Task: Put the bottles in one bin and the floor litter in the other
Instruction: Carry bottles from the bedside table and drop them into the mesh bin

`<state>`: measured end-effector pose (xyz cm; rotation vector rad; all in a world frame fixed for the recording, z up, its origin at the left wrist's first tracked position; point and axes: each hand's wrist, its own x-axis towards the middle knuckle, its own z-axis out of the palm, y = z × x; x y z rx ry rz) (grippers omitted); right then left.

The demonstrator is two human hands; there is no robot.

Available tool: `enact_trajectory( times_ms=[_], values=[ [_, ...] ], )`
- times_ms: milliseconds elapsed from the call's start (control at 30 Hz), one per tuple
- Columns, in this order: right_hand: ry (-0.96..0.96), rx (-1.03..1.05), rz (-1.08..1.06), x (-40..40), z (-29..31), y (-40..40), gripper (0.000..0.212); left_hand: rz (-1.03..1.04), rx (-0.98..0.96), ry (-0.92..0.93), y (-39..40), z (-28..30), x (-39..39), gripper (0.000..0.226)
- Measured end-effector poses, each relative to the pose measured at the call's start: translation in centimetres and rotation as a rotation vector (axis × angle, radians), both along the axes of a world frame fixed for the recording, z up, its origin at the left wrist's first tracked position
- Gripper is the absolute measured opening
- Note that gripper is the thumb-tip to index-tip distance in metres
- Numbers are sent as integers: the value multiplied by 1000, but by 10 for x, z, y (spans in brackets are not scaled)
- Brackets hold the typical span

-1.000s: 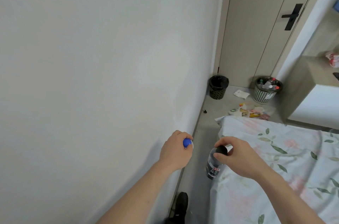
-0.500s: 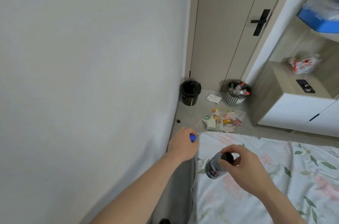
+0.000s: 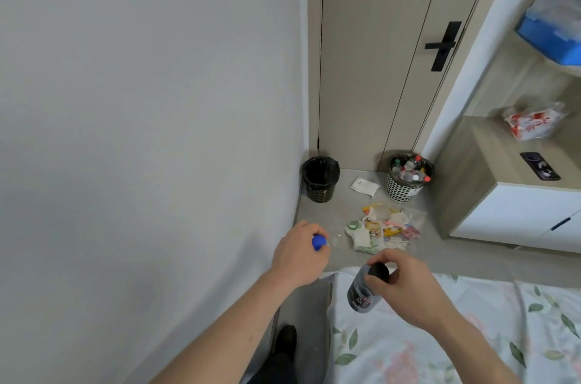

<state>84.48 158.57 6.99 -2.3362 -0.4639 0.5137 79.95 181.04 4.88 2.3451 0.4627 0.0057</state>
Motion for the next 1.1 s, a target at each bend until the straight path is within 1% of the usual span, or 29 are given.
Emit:
enact_trajectory(
  times_ms=[300,400,500,633,800,967,1100],
  values=[
    [27,-14,-122,158,-27,58,20,-85,-21,71,55,-34,183,8],
    [43,-21,-150,208,-27,78,20,-101,-30,80,74,-39,247,5],
    [23,-4,-213,245,-21,89,18,-89,-45,95,85,-41,294,7],
    [27,25,-281,273,-11,84,21,-118,-72,124,77,-41,325,11],
    [27,11,-332,287,-13,68,22,-224,-74,132,66,-34,347,6],
    [10,-23,-282,304,-27,70,20,-234,-37,98,81,-28,361,7],
    [19,-15,-272,333,-31,77,17,-211,-36,114,97,-36,388,3]
  ],
)
